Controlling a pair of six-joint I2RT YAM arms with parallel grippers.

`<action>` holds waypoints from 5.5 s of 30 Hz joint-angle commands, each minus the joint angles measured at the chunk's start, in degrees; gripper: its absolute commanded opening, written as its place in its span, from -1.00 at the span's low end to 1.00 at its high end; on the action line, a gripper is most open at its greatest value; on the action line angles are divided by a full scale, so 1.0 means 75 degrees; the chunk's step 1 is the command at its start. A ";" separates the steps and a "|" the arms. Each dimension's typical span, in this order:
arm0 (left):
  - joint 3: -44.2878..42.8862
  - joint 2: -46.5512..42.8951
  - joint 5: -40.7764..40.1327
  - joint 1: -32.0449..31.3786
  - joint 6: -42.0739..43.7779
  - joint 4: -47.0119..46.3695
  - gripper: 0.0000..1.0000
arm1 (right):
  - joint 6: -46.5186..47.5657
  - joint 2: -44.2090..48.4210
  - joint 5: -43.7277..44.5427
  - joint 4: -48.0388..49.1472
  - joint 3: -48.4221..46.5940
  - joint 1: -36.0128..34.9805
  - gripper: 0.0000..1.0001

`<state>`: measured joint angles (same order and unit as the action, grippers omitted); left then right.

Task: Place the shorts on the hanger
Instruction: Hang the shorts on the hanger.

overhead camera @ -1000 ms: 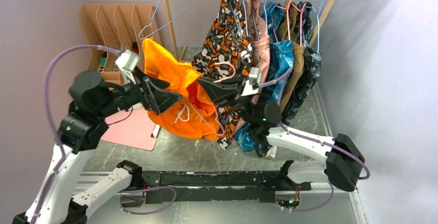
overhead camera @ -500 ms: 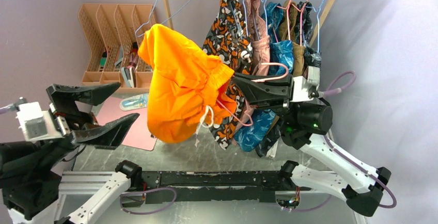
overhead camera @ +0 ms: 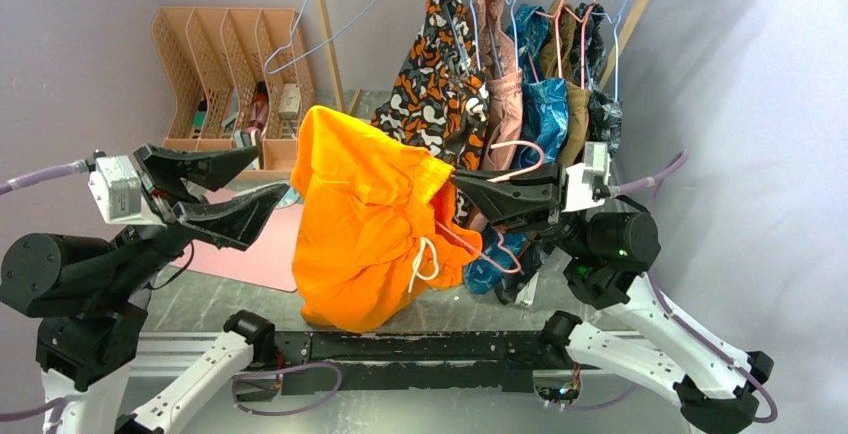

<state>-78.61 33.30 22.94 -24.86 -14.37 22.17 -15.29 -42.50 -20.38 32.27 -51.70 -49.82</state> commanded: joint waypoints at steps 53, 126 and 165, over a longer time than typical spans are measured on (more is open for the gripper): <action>-0.1853 0.3030 0.1168 -0.0022 -0.2279 -0.1942 -0.86 | 0.0192 -0.0120 0.0354 -0.1749 -0.0193 0.0040 -1.00; -0.2820 0.3693 -0.1896 -0.0037 -0.2854 0.0536 0.94 | 0.1770 -0.3642 0.3339 0.5553 0.1092 -0.2091 -1.00; 0.1122 0.2792 -0.3734 -0.2351 0.1393 -0.0095 1.00 | 0.1359 -0.3565 0.5464 0.3118 0.0136 -0.1944 -1.00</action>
<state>-70.41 53.17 5.39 -40.36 -5.91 24.80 -4.14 -69.38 20.82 54.04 -48.21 -64.55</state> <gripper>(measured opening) 0.991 0.048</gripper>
